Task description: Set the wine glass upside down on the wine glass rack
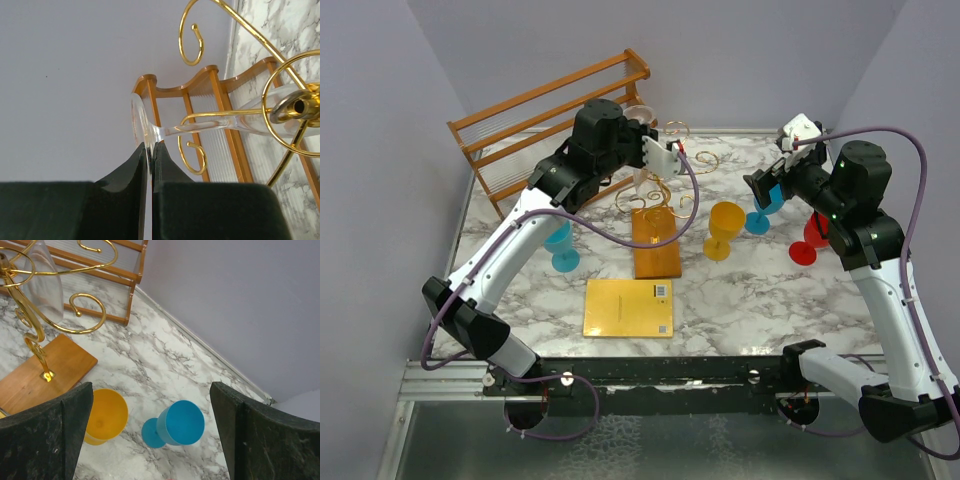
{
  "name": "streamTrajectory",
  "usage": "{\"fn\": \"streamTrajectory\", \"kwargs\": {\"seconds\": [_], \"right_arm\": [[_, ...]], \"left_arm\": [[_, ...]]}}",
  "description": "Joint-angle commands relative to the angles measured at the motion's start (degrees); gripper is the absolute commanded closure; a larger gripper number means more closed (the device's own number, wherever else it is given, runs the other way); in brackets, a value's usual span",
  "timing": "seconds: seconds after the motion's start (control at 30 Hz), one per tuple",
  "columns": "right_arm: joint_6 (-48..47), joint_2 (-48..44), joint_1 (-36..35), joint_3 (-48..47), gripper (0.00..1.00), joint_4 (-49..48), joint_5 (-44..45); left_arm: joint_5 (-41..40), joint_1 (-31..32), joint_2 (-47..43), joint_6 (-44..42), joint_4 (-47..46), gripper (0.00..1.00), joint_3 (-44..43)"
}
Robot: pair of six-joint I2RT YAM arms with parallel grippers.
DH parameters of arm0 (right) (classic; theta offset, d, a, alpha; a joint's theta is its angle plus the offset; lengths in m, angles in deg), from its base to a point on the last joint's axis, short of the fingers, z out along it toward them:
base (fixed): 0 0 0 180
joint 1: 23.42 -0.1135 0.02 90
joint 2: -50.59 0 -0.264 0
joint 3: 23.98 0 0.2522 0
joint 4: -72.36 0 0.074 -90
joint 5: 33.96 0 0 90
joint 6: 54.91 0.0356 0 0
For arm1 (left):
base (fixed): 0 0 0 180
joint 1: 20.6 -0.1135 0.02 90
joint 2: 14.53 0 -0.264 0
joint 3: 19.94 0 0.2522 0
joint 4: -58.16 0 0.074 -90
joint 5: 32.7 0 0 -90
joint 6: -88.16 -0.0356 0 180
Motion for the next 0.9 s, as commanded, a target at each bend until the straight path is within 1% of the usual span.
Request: {"fn": "streamTrajectory", "kwargs": {"seconds": [0.0,0.17,0.5,0.87], "right_arm": [[-0.8,-1.1,-0.1,0.5,0.01,-0.3,0.9],[-0.8,-1.2,-0.1,0.6,0.00,-0.3,0.8],[-0.8,-1.8,-0.1,0.9,0.00,-0.4,1.1],[-1.1,-2.1,-0.1,1.3,0.00,-0.5,1.2]], "left_arm": [[-5.9,0.2,0.0,1.5,-6.8,1.00,1.5],[-9.6,0.2,0.6,1.9,-9.1,1.00,1.8],[-14.4,0.2,2.6,3.6,-7.8,1.00,0.4],[-15.4,0.1,1.1,6.1,-4.3,1.00,0.8]]}}
